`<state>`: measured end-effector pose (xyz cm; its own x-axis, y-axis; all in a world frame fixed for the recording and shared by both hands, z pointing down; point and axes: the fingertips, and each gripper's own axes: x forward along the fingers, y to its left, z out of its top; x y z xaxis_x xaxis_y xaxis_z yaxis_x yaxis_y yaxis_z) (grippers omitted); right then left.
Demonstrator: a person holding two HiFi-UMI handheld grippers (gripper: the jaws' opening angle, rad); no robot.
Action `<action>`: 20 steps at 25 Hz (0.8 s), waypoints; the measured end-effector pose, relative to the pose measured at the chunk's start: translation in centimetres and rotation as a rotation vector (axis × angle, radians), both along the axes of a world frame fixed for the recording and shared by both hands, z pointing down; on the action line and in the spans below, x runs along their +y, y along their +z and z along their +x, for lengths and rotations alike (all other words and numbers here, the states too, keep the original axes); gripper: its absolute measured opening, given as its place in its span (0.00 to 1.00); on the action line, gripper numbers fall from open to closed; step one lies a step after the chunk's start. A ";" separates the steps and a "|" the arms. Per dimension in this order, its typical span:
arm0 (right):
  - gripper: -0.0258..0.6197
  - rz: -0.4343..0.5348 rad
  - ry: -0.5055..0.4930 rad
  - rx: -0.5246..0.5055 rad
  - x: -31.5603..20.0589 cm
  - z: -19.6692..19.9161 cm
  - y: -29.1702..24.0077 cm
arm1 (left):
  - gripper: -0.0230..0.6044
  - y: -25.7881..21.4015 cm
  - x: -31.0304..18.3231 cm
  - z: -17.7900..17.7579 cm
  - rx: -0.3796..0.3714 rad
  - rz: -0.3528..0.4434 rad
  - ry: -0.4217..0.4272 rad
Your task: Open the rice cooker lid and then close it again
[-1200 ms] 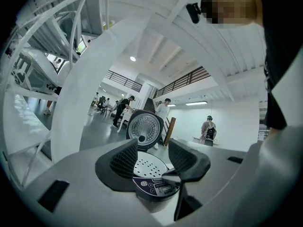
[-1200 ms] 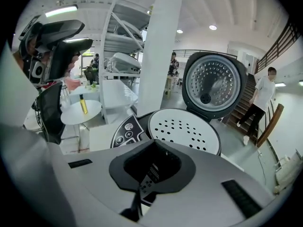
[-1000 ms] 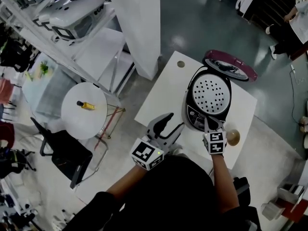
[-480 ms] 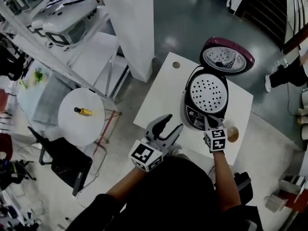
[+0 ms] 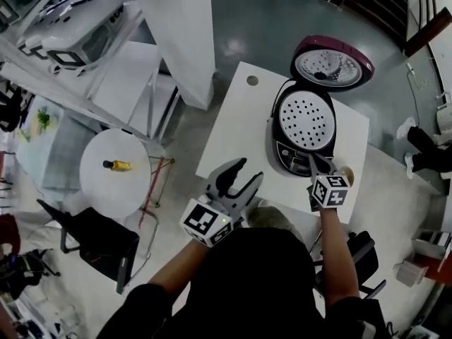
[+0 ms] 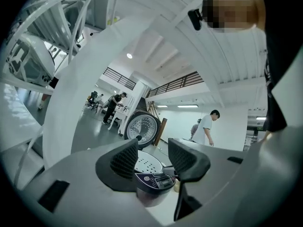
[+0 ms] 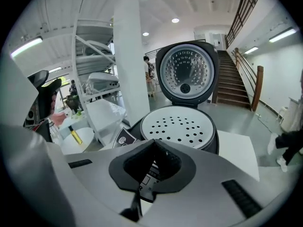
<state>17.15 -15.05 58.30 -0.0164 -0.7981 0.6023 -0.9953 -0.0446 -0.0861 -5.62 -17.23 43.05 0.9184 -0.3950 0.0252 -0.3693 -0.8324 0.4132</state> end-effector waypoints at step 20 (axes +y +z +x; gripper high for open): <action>0.04 0.159 0.079 -0.114 2.0 1.9 -4.8 | 0.32 -8.1 -8.8 10.7 0.023 0.132 0.119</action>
<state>19.02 -13.04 53.46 -0.0114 -0.8843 0.4668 -0.9726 -0.0986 -0.2105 5.05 -26.02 34.99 0.9584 -0.2823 -0.0411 -0.2571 -0.9171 0.3048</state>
